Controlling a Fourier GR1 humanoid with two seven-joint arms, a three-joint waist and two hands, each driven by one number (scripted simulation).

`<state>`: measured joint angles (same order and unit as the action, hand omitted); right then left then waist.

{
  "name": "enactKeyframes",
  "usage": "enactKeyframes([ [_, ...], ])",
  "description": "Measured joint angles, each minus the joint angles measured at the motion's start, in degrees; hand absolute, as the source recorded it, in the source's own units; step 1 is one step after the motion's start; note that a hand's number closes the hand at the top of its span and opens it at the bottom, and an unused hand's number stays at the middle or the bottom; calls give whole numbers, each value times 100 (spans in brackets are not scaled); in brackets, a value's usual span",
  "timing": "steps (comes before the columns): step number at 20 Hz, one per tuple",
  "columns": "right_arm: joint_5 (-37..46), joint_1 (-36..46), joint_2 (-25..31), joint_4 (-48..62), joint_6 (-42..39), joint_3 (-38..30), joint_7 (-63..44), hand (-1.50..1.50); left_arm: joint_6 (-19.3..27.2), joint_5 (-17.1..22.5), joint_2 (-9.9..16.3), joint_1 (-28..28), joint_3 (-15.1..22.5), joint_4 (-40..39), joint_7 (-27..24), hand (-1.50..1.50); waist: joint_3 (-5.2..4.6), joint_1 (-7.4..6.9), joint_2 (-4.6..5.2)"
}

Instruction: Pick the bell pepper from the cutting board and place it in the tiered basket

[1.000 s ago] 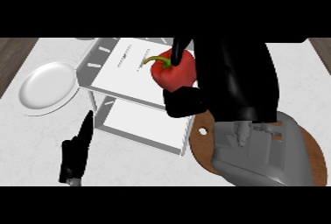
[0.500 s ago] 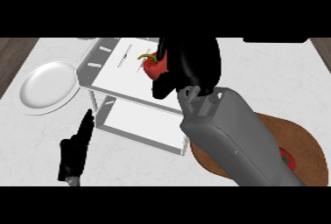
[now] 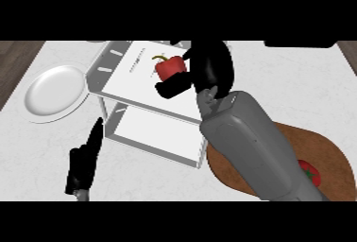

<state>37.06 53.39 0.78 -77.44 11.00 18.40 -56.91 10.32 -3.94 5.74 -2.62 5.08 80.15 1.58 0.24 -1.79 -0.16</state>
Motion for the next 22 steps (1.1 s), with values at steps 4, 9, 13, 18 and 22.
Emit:
enactKeyframes([
  [4,-526,26,9,36,764,-50,211,-150,43,-8,-53,10,-14,-30,-22,0,-2,20,0],
  [9,-736,-54,-31,-58,1693,-129,601,-150,6,42,-3,-94,-99,18,-100,0,-9,67,-2],
  [13,-306,-163,131,-340,2155,-419,601,-150,9,72,18,-192,-151,88,-101,0,-10,162,-18],
  [18,116,-706,663,-1332,2131,-944,153,-150,75,72,10,-298,-208,119,-89,0,-3,333,-58],
  [22,-1,-1491,1138,-2525,1892,-1418,-138,-150,96,74,0,-397,-224,185,-130,0,-2,404,-70],
])
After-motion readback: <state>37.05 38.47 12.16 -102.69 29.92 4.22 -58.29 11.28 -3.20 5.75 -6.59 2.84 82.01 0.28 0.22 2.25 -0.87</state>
